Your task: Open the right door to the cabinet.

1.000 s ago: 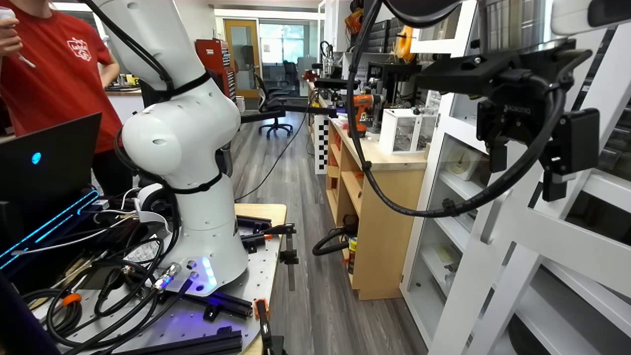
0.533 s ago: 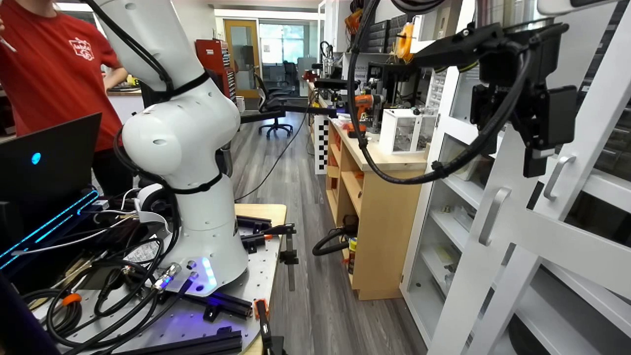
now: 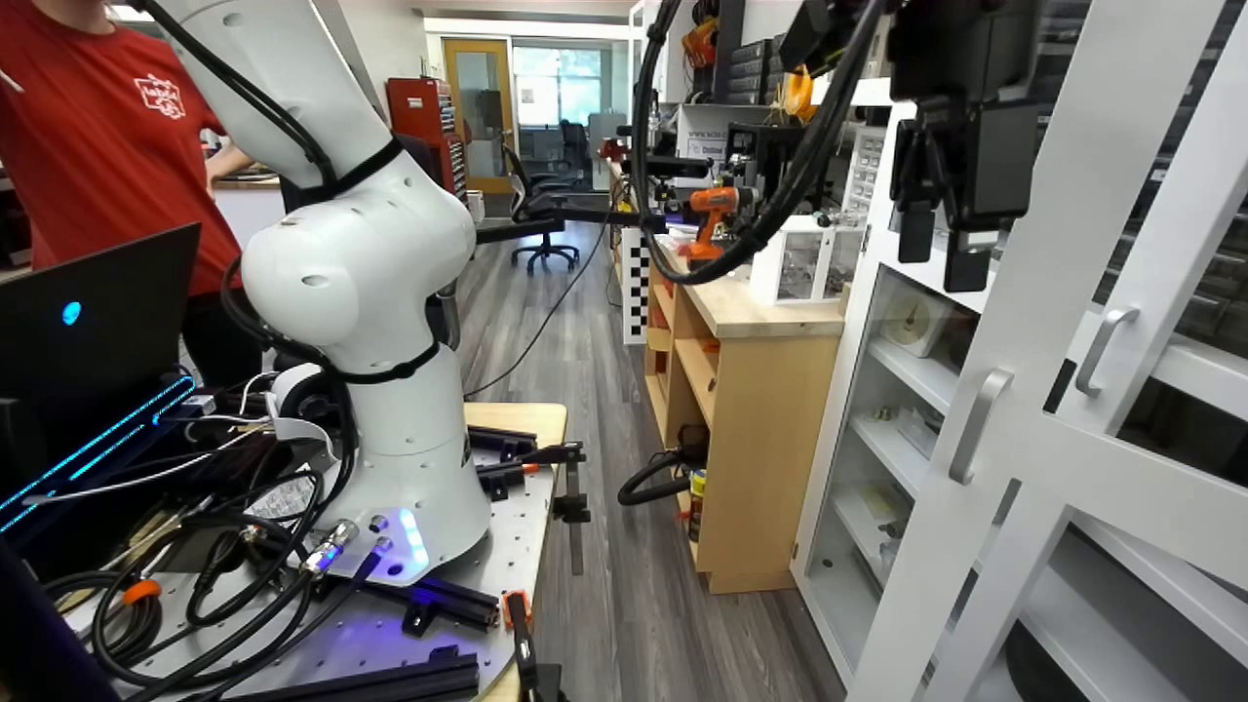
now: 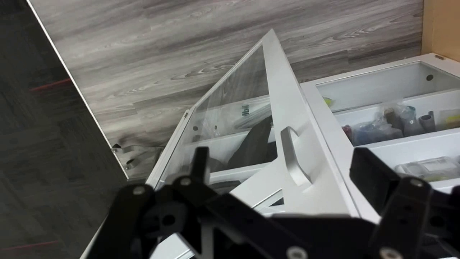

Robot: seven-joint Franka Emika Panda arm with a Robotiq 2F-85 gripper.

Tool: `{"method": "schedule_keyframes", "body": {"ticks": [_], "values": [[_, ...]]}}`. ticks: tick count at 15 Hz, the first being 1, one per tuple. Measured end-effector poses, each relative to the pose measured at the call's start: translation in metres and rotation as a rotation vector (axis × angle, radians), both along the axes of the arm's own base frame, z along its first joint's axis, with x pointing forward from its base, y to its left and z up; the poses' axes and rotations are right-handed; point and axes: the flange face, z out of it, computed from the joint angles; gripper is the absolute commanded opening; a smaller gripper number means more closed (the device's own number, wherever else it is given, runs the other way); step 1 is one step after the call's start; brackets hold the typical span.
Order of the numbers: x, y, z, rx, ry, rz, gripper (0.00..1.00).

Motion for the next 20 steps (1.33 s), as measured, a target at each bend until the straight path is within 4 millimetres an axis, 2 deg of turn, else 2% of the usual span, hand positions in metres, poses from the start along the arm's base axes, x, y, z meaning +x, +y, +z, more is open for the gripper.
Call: {"method": "schedule_keyframes", "body": {"ticks": [6, 13, 20], "values": [[-0.018, 0.02, 0.015, 0.009, 0.035, -0.015, 1.0], [-0.033, 0.074, 0.026, 0.034, 0.033, 0.076, 1.0], [-0.033, 0.116, 0.026, 0.07, 0.027, 0.154, 1.0]]}}
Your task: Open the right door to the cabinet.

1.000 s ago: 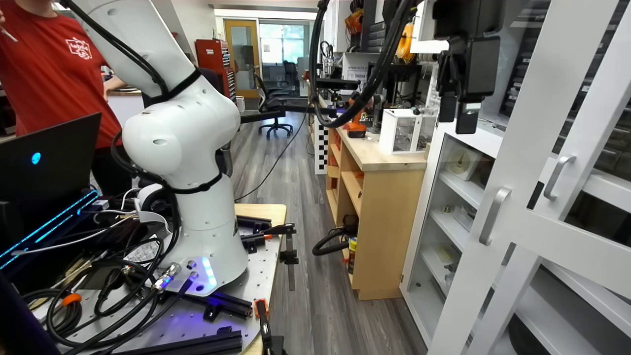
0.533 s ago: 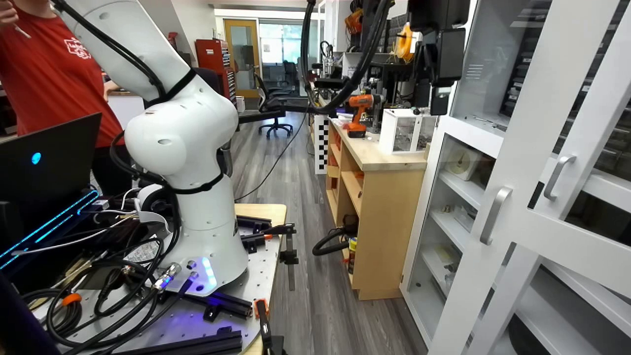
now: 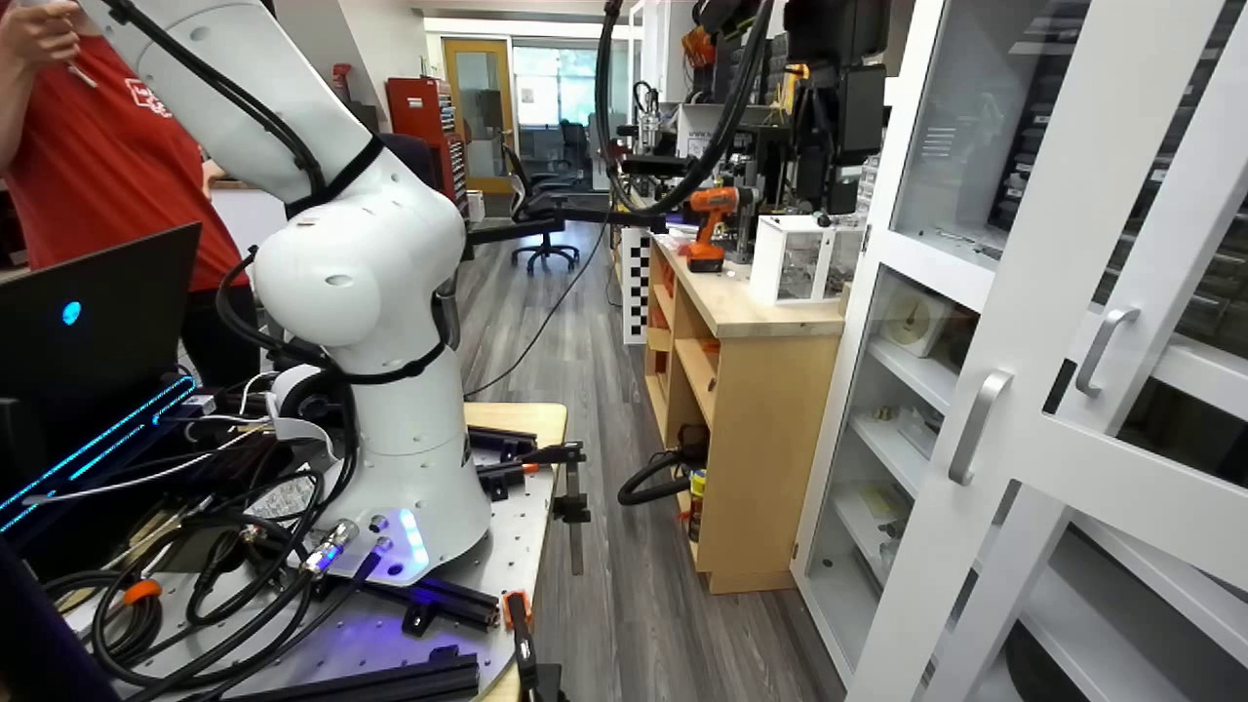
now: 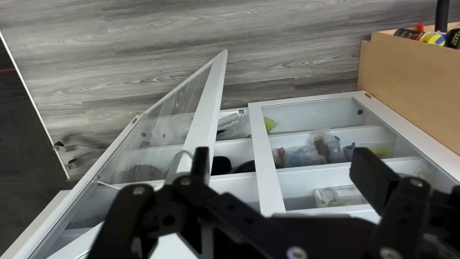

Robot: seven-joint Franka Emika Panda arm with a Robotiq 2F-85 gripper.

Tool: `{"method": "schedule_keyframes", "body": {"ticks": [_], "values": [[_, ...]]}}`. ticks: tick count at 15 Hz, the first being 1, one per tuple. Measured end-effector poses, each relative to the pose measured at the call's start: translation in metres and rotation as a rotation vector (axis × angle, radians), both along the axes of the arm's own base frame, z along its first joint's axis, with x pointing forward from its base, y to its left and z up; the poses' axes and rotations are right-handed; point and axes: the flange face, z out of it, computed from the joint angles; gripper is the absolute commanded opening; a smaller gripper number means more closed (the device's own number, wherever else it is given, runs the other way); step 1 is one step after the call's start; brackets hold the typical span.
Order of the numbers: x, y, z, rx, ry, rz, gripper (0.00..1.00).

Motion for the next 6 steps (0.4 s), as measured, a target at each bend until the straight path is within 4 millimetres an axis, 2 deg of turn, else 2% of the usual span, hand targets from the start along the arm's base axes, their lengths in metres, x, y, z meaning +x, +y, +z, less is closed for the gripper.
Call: {"method": "schedule_keyframes", "body": {"ticks": [3, 6], "values": [[0.0026, 0.0103, -0.0042, -0.004, 0.011, 0.022, 1.0], [0.0042, 0.0116, -0.0072, -0.006, 0.019, 0.025, 1.0]]}}
